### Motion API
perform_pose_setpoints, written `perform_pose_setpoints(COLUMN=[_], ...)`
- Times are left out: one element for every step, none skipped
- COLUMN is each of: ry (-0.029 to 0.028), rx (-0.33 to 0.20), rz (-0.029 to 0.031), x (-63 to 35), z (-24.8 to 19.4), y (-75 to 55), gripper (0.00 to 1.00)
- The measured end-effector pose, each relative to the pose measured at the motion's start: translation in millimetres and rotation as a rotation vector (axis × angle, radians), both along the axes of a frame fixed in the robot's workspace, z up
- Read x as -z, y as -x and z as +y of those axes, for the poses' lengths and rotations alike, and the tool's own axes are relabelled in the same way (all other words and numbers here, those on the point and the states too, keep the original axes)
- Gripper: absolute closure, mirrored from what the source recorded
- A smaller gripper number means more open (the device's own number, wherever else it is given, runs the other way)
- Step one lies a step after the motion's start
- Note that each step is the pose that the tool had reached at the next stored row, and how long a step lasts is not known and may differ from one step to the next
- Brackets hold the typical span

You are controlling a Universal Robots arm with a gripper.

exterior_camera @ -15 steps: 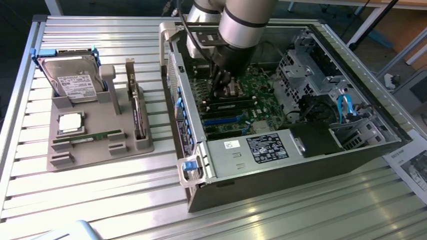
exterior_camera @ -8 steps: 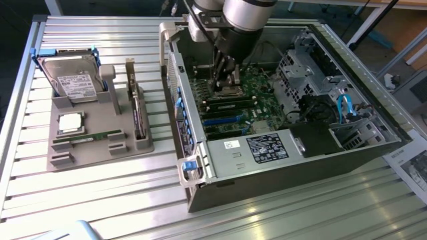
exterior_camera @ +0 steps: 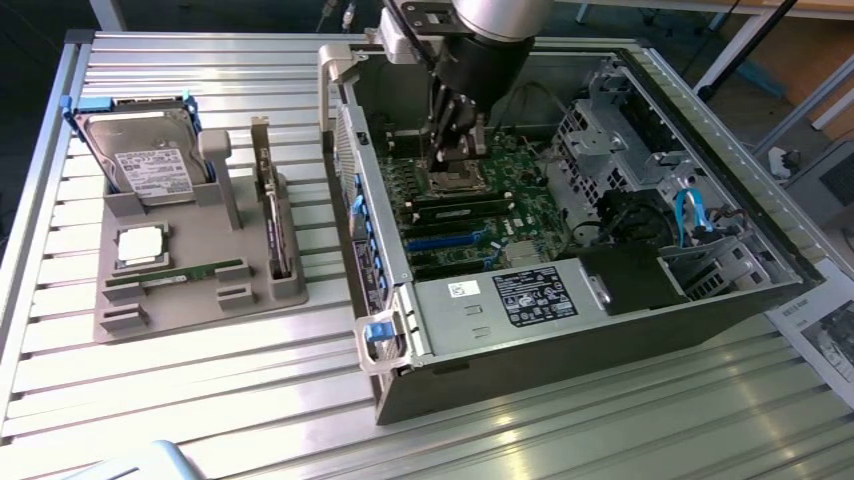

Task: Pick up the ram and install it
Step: 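Press down the ram until it locks into place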

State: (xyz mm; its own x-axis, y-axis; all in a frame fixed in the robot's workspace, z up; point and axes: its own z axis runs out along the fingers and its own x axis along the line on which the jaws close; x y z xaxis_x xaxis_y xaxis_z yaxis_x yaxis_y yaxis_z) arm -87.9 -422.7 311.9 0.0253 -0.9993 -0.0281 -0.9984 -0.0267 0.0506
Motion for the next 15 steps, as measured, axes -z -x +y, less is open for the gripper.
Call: perform_pose_setpoints(ry=[-0.0001,-0.0002,-0.0001,-0.0003,-0.0002,-0.0002,-0.0003,-0.0002,-0.0002,-0.0002,-0.0003,-0.0002,-0.0001,-0.0001,-0.0001], rx=[0.0,0.0,0.0,0.0,0.0,0.0,0.0,0.0,0.0,0.0,0.0,0.0,0.0,0.0,0.0], rz=[0.0007,0.0017,0.0032,0.0049,0.0065,0.0091,0.0119,0.0154,0.0186,0.0216,0.0265,0.0298,0.0344,0.0389,0.0414], x=[0.0,0.1,0.0,0.1,0.1,0.1,0.1,0.1,0.0,-0.1,-0.1,-0.2,-0.5,-0.7,-0.9], z=[-0.2,-0.5,-0.9,-1.3,-1.6,-2.0,-2.4,-2.8,-3.2,-3.5,-4.0,-4.3,-4.7,-5.1,-5.2], y=[-2.6,-6.1,-10.7,-15.4,-19.3,-24.9,-31.1,-37.6,-42.7,-47.0,-53.4,-57.6,-63.0,-68.0,-70.6], gripper=[0.9,0.9,0.9,0.9,0.9,0.9,0.9,0.9,0.9,0.9,0.9,0.9,0.9,0.9,0.9])
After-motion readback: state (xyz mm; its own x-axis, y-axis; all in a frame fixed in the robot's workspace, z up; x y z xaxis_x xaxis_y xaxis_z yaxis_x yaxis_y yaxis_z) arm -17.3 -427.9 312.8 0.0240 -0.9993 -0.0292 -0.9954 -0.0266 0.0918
